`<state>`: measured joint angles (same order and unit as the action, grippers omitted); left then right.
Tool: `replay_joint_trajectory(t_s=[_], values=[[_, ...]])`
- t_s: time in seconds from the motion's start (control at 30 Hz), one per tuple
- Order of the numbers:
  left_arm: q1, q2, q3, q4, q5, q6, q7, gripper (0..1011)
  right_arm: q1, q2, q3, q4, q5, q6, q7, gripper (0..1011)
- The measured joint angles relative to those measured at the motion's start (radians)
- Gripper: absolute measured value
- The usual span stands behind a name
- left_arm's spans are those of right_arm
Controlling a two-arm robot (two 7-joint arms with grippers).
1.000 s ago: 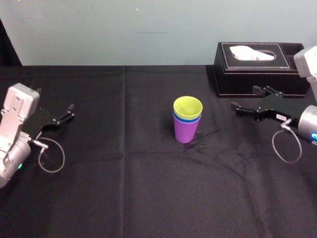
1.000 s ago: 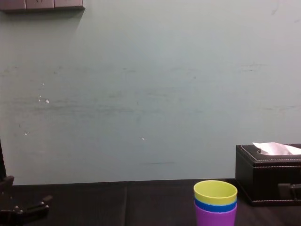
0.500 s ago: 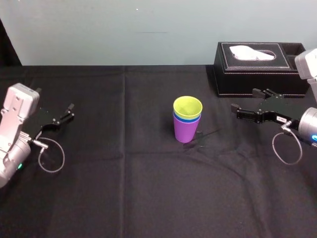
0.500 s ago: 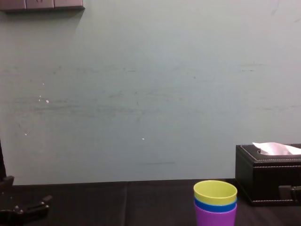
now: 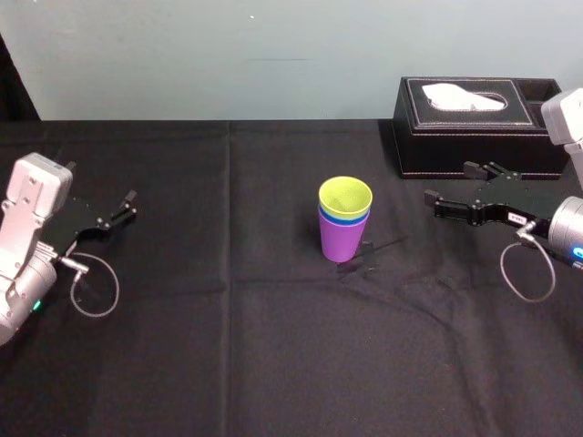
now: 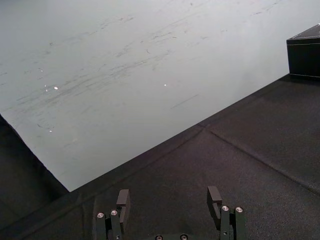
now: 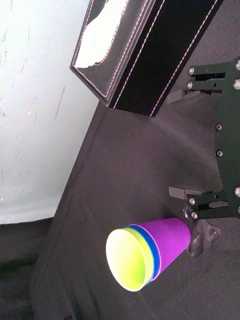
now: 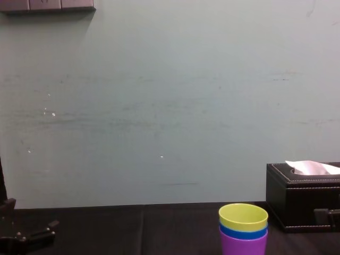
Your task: Stack the three plastic cups sequentially using one hand.
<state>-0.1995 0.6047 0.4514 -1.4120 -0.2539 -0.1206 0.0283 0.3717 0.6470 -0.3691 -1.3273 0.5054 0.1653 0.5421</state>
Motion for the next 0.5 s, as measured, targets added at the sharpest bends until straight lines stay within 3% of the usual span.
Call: replay_joint_trajectory(t_s=[0.5], values=[[0.0,0.0,0.0,0.0,0.0,0.0,0.0,1011,0.0,0.0,0.0,-0.001,0.0,0.0,-0.002,1003]])
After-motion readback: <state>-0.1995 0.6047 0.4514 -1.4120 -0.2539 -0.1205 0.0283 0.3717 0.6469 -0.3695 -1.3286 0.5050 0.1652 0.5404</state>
